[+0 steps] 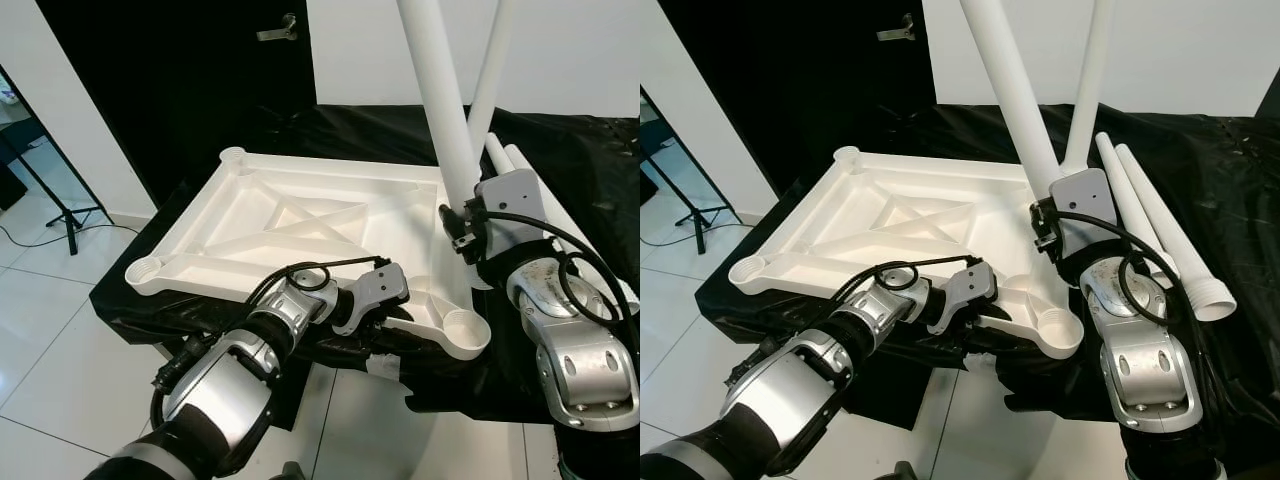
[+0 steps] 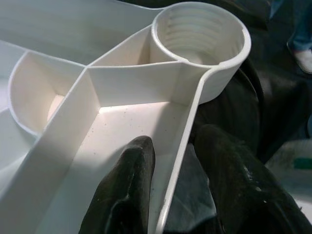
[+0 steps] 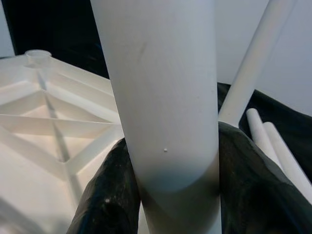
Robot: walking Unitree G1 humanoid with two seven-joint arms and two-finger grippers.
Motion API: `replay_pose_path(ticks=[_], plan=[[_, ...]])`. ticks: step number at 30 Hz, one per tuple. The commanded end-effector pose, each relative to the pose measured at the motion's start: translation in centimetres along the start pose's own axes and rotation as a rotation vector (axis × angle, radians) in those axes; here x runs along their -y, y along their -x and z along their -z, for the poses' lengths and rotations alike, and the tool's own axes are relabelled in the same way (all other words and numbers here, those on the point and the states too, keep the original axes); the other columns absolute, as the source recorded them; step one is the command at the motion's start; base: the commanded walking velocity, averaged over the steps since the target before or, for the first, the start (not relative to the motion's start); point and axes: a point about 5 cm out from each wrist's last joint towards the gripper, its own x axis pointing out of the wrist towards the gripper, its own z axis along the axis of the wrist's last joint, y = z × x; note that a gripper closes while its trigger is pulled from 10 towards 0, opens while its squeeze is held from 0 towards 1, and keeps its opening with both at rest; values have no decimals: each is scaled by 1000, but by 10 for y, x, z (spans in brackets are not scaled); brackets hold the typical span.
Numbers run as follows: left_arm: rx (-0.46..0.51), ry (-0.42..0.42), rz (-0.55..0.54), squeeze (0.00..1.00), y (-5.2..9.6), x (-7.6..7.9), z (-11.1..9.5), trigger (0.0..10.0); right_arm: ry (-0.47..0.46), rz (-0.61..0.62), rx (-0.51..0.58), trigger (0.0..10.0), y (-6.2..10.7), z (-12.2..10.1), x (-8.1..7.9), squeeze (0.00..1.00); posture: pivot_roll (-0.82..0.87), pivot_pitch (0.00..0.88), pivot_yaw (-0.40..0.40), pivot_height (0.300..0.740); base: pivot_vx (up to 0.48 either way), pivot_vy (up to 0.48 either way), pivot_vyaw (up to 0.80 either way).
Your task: Building children table
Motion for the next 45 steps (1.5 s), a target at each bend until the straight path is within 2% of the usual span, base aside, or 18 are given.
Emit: replay_pose_path(ticks=[1, 5, 6, 7, 8, 9, 15, 16, 17, 18, 27, 32, 33, 36, 37, 39, 44, 45], plan=[[-38, 52, -671, 0, 7, -28, 11, 7569, -13, -2, 37, 10000, 2, -5, 0, 0, 25, 0, 97, 740, 0, 0, 0], [-24, 70, -686, 0, 6, -29, 8, 7373, -27, -4, 38, 10000, 4, -5, -1, 0, 25, 0, 98, 740, 0, 0, 0], [0, 83, -692, 0, 3, -29, 4, 6588, -41, -3, 38, 10000, 6, -3, -1, 0, 24, 0, 98, 740, 0, 0, 0], [0, 83, -692, 0, 3, -29, 4, 6588, -41, -3, 38, 10000, 6, -3, -1, 0, 24, 0, 98, 740, 0, 0, 0], [28, 91, -689, 0, 1, -29, 1, 4784, -50, -4, 38, 10000, 7, -2, -1, 0, 21, 0, 98, 740, 0, 0, 0], [43, 91, -689, 0, 0, -28, -1, 0, -54, -4, 38, 10000, 8, -1, -1, 0, 23, 0, 95, 740, 0, 0, 0], [41, 75, -700, 0, 1, -28, 1, 0, -56, -4, 40, 10000, 8, -1, 0, 0, 27, 0, 92, 740, 0, 0, 0], [28, 72, -717, 0, 3, -29, 3, 4980, -56, -3, 41, 10000, 8, 0, 0, 0, 33, 0, 86, 740, 0, 0, 0], [19, 70, -728, 0, 4, -30, 5, 6627, -57, -1, 42, 10000, 8, 0, 1, 0, 33, 0, 86, 740, 0, 0, 0], [15, 72, -734, 0, 4, -30, 5, 10000, -58, -1, 42, 10000, 9, 0, 1, 0, 35, 0, 83, 740, 0, 0, 0], [1, 54, -736, 0, 8, -30, 10, 10000, -70, 4, 42, 10000, 13, 4, 0, 0, 31, 0, 81, 740, 0, 0, 0], [78, 27, -641, 0, 4, -23, 8, 10000, -93, 19, 21, 10000, 19, 21, -1, 0, 26, 0, 80, 740, 0, 0, 0], [112, 20, -592, 0, 3, -20, 6, 10000, -110, 24, 10, 10000, 22, 28, -2, 0, 26, 0, 80, 740, 0, 0, 0], [132, 15, -561, 0, 3, -18, 6, 10000, -122, 27, 4, 10000, 23, 33, -2, 0, 26, 0, 80, 740, 0, 0, 0], [174, 12, -496, 0, 3, -14, 5, 10000, -144, 31, 0, 10000, 26, 41, -4, 0, 30, 0, 79, 740, 0, 0, 0], [199, 11, -457, 0, 3, -12, 5, 10000, -159, 34, -1, 10000, 28, 46, -5, 0, 31, 0, 80, 740, 0, 0, 0], [232, 12, -422, 0, 5, -10, 4, 10000, -175, 34, -2, 10000, 30, 54, -6, 0, 36, 0, 79, 740, 0, 0, 0], [287, 28, -394, 0, 8, -9, 1, 10000, -209, 30, -10, 10000, 36, 64, -9, 0, 41, 0, 79, 740, 0, 0, 0]])
